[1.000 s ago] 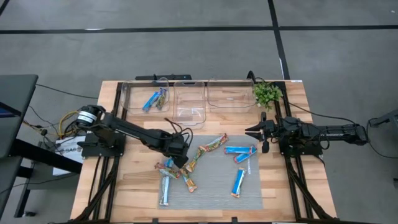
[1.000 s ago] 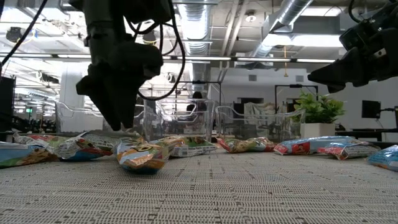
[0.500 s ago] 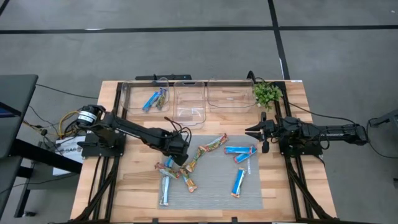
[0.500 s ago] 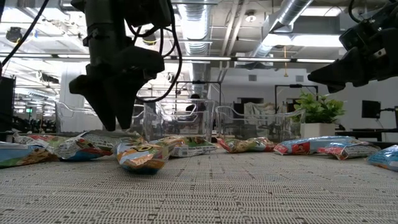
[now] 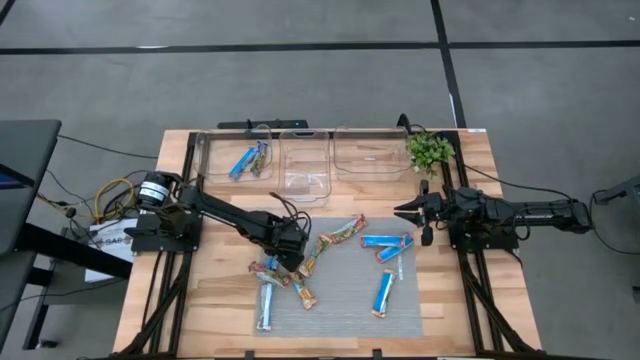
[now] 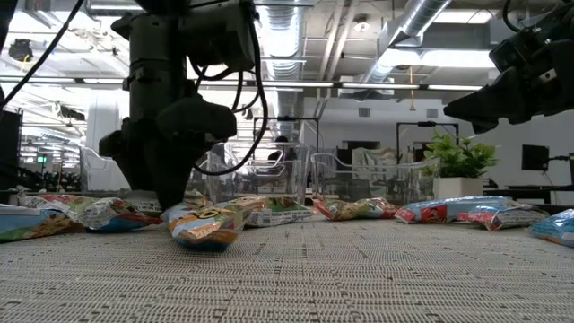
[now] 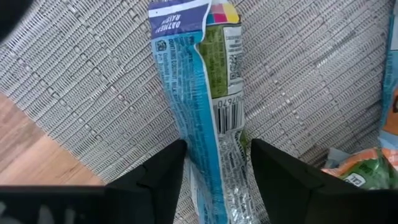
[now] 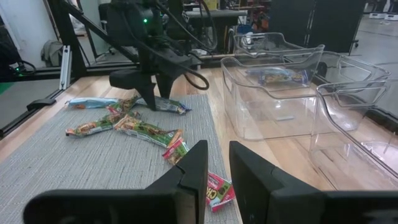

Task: Pick and place Granola Bars by type
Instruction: Put the blue granola bar into the left transparent bin

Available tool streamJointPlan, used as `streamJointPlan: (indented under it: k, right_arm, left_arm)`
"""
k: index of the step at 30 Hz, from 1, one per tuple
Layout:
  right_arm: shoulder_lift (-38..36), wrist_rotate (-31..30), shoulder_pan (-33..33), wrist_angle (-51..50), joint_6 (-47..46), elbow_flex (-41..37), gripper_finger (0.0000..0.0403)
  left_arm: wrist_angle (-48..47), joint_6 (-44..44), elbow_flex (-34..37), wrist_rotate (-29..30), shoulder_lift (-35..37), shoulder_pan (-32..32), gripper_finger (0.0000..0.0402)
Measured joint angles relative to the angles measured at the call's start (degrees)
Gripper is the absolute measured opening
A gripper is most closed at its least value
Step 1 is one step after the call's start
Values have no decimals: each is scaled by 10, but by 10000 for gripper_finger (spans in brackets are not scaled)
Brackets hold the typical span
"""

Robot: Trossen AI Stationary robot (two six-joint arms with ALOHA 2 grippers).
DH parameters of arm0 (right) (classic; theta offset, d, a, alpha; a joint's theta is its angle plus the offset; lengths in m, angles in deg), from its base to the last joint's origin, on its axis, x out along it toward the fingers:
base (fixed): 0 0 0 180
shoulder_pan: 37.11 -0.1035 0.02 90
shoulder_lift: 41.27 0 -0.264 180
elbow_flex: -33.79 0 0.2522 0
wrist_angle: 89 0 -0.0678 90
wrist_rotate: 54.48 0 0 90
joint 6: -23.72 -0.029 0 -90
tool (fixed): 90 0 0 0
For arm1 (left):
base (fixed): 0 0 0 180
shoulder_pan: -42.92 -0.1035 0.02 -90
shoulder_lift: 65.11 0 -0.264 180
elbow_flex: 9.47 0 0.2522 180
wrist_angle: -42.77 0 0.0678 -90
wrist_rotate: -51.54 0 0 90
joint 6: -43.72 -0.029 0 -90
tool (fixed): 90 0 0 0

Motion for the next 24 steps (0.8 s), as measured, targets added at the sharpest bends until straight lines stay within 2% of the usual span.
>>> streamJointPlan:
  k: [3, 13, 17, 24]
  right_arm:
    - [0, 0, 0, 0, 0, 0, 59]
    - [0, 0, 0, 0, 0, 0, 59]
    - [0, 0, 0, 0, 0, 0, 59]
    - [0, 0, 0, 0, 0, 0, 59]
  left_arm:
    - [-1, -1, 0, 0, 0, 0, 161]
    - [6, -14, 1, 1, 4, 0, 55]
    - [20, -13, 2, 23, 34, -1, 46]
    - [58, 6, 2, 96, 128, -16, 56]
